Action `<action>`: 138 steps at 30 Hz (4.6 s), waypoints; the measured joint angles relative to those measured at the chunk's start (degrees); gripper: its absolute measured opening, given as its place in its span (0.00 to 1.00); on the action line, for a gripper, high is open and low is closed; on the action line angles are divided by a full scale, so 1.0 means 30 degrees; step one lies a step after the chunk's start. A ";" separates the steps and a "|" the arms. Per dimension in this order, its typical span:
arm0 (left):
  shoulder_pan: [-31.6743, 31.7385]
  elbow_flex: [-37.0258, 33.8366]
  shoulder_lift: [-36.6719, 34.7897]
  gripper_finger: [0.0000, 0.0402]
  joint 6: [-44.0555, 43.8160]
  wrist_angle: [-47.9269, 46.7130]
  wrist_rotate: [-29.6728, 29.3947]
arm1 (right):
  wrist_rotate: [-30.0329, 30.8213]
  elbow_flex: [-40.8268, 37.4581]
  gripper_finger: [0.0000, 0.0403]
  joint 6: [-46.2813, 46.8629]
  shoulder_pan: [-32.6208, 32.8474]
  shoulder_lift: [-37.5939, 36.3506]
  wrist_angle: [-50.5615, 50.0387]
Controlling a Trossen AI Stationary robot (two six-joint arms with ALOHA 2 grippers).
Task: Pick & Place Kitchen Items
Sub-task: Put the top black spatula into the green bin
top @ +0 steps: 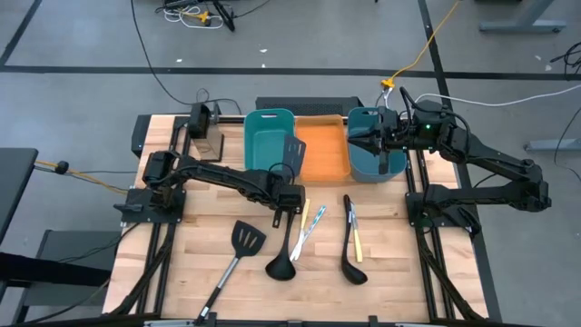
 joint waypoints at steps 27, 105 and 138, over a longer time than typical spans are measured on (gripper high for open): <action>0.0662 0.0157 -0.1385 0.21 0.0271 -0.0509 -0.1304 | 0.0002 0.0000 0.07 -0.0097 -0.0007 0.0007 0.0000; 0.6721 -0.2177 -0.7206 0.21 0.7684 -0.3968 0.1784 | 0.0521 0.0000 0.07 -0.0046 -0.0018 0.0004 0.0160; 0.6913 -0.2248 -0.7206 0.27 0.7779 -0.4105 0.2939 | 0.0665 0.0000 0.07 -0.0057 -0.0022 0.0000 0.0158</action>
